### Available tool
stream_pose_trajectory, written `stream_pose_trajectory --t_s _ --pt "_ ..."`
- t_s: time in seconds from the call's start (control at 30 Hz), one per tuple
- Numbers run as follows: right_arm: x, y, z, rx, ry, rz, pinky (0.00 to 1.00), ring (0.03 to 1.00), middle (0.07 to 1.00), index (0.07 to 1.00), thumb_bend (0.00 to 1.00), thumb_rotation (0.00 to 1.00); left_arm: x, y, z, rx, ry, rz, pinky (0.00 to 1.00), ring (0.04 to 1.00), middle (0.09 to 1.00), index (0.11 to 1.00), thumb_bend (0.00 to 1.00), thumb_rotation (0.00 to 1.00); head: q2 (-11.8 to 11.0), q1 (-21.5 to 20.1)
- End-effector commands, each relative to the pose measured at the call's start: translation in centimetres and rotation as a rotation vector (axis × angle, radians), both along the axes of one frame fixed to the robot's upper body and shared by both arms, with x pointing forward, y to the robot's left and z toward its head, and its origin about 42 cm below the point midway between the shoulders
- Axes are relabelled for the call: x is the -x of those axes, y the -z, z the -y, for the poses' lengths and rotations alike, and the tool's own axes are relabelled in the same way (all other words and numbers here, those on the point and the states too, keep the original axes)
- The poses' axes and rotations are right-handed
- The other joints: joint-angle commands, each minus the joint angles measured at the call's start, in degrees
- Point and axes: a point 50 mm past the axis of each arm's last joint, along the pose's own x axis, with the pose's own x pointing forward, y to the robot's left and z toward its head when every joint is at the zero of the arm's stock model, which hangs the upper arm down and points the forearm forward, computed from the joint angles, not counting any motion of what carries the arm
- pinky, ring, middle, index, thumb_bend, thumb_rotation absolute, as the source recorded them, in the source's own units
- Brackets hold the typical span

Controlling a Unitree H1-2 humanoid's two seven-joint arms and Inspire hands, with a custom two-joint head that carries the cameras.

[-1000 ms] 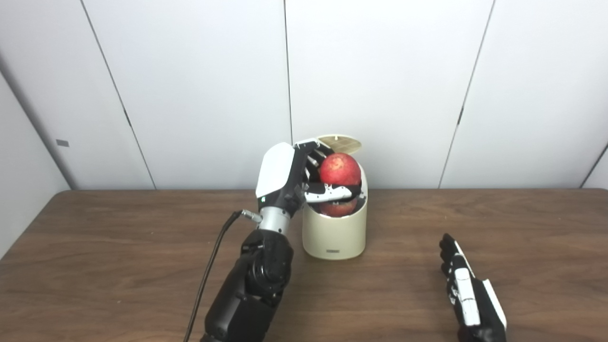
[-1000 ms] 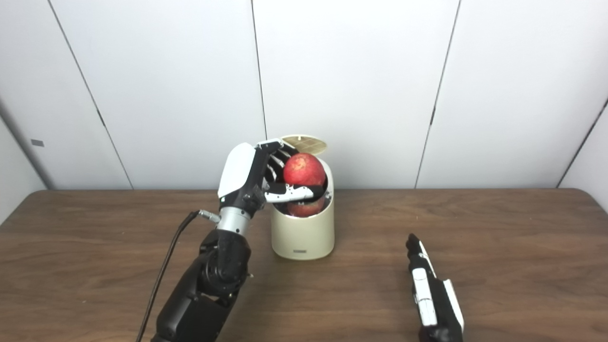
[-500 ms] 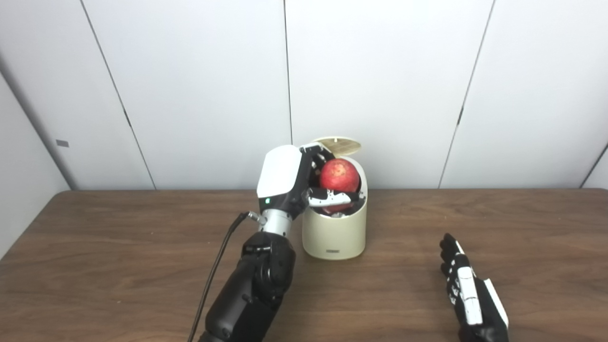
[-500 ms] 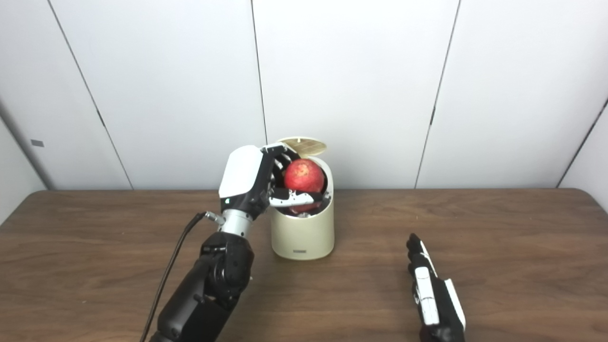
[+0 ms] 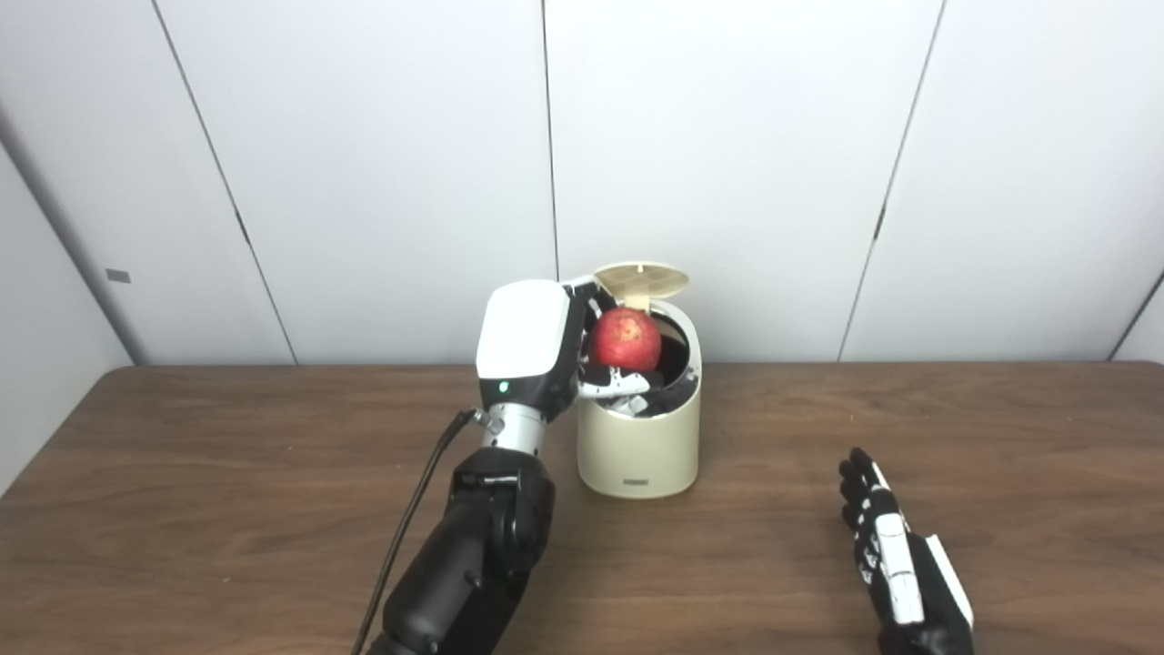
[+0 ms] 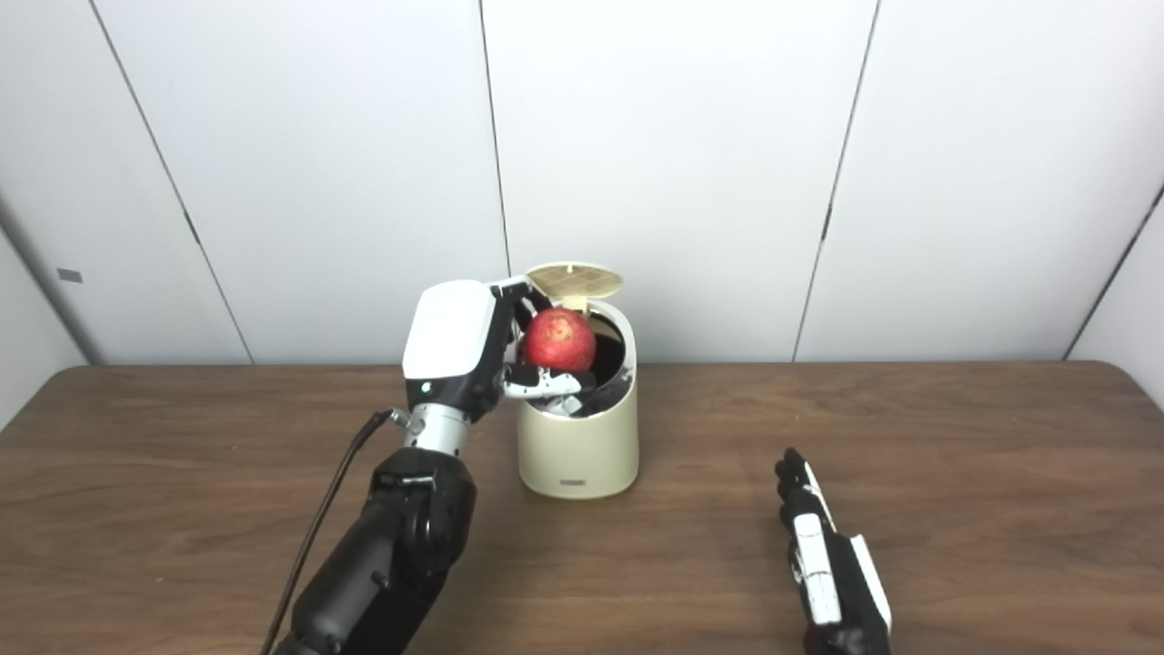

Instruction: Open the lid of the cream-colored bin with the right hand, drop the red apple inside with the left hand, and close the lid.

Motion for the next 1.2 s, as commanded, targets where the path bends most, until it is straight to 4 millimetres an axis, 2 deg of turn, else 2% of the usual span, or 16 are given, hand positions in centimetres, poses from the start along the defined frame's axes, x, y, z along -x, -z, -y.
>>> stream_pose_trajectory --t_s 0.0,0.33,0.4,0.47,0.5,0.57,0.63,0.67,0.73,0.83,1.0,1.17 --pt "-0.4 -0.2 -0.7 -0.009 -0.051 0.008 1.00 0.986 0.968 0.990 0.58 1.00 -0.6 -2.5 -0.7 -0.017 -0.030 0.076 0.30 0.388 0.457 0.511 0.47 0.00 0.03 0.00" --pt "-0.3 -0.4 -0.7 -0.004 -0.062 0.008 1.00 0.986 0.952 0.989 0.58 1.00 -0.8 -2.0 -0.5 -0.008 -0.014 0.064 0.31 0.419 0.471 0.508 0.47 0.00 0.04 -0.34" --pt "-0.3 -0.5 -0.7 -0.004 -0.063 0.009 1.00 0.983 0.952 0.989 0.58 1.00 -0.7 -1.9 -0.5 -0.006 -0.009 0.048 0.34 0.445 0.498 0.501 0.48 0.00 0.06 -0.36" --pt "-0.4 -0.5 -0.8 -0.007 -0.065 0.009 1.00 0.984 0.953 0.990 0.57 1.00 -0.7 -1.8 -0.5 -0.010 -0.011 0.040 0.46 0.462 0.529 0.475 0.50 0.00 0.03 -0.69" --pt "-0.4 -0.5 -0.8 -0.007 -0.065 0.009 1.00 0.985 0.953 0.990 0.57 1.00 -0.7 -1.8 -0.5 -0.013 -0.011 0.037 0.49 0.520 0.540 0.474 0.51 0.00 0.03 -0.69" --pt "-0.5 -0.4 -0.9 -0.005 -0.068 0.008 1.00 0.984 0.950 0.986 0.58 1.00 -0.8 -1.6 -0.5 -0.022 -0.007 0.030 0.52 0.576 0.543 0.476 0.52 0.00 -0.16 -0.95" --pt "-0.5 -0.4 -1.0 -0.002 -0.070 0.008 1.00 0.984 0.948 0.976 0.58 1.00 -0.9 -1.5 -0.6 -0.037 0.000 0.019 0.53 0.599 0.609 0.489 0.52 0.04 -0.23 -0.86" --pt "-0.5 -0.4 -1.0 0.003 -0.072 0.010 1.00 0.983 0.945 0.966 0.59 1.00 -1.0 -1.4 -0.6 -0.051 0.004 0.015 0.53 0.611 0.633 0.571 0.73 0.08 -0.26 -0.80" --pt "-0.5 -0.4 -1.1 0.007 -0.075 0.014 1.00 0.975 0.939 0.953 0.59 1.00 -1.0 -1.2 -0.7 -0.080 0.009 0.013 0.53 0.621 0.656 0.626 0.83 0.13 -0.33 -0.63" --pt "-0.6 -0.6 -1.3 0.011 -0.083 0.022 0.99 0.959 0.921 0.932 0.59 1.00 -1.0 -1.1 -0.7 -0.102 0.012 0.014 0.55 0.647 0.689 0.655 0.86 0.19 -0.48 -0.63" --pt "-0.7 -0.8 -1.7 0.017 -0.092 0.034 1.00 0.957 0.914 0.927 0.56 1.00 -1.1 -1.3 -0.8 -0.115 0.012 0.014 0.56 0.649 0.690 0.658 0.85 0.19 -0.62 -0.86" --pt "-0.8 -0.8 -1.9 0.010 -0.089 0.035 1.00 0.950 0.908 0.921 0.55 1.00 -1.2 -1.3 -0.9 -0.115 0.007 0.000 0.53 0.625 0.673 0.650 0.84 0.16 -0.85 -1.03"
